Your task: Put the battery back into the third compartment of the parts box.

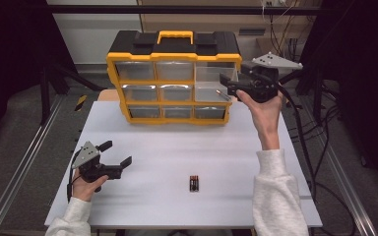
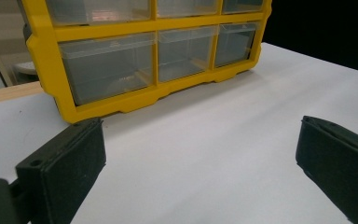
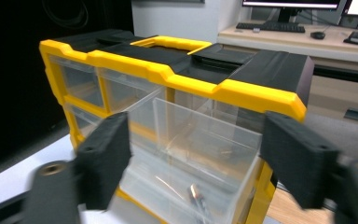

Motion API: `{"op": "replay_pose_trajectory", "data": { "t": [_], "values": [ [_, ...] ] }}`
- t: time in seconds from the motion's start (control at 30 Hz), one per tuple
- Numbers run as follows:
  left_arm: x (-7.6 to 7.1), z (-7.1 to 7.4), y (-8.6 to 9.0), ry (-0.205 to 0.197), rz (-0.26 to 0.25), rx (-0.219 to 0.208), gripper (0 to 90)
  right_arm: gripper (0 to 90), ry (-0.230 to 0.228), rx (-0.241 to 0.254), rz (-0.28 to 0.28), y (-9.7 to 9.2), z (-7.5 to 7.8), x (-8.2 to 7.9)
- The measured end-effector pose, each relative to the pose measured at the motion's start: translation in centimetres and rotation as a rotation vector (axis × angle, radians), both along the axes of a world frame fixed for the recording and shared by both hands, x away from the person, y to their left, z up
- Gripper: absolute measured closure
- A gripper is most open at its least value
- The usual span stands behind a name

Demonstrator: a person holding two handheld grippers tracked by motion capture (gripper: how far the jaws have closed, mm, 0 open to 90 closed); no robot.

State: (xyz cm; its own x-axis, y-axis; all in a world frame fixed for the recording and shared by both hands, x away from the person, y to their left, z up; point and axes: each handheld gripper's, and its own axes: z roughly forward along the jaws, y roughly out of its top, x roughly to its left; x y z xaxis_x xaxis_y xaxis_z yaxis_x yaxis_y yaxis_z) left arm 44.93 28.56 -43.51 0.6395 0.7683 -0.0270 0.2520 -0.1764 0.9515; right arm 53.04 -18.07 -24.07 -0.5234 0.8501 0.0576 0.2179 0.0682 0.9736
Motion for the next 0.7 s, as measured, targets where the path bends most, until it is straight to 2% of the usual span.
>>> {"op": "replay_pose_trajectory", "data": {
  "t": [0.17, 0.23, 0.43, 0.7],
  "values": [
    [0.0, 0.0, 0.0, -0.001, 0.001, 0.001, 1.0, 9.3, -0.019, 0.020, 0.016, -0.9, -1.0, -2.0],
    [0.0, 0.0, 0.0, 0.002, 0.001, 0.002, 1.0, 6.1, -0.009, 0.026, 0.021, -1.2, -1.6, -2.7],
    [0.0, 0.0, 0.0, 0.000, 0.001, 0.004, 0.9, 3.5, 0.006, 0.018, 0.033, -1.4, -4.1, -4.5],
    [0.0, 0.0, 0.0, 0.000, 0.002, 0.007, 0.8, 2.7, 0.036, 0.022, 0.049, -0.8, -7.6, -5.9]
  ]
}}
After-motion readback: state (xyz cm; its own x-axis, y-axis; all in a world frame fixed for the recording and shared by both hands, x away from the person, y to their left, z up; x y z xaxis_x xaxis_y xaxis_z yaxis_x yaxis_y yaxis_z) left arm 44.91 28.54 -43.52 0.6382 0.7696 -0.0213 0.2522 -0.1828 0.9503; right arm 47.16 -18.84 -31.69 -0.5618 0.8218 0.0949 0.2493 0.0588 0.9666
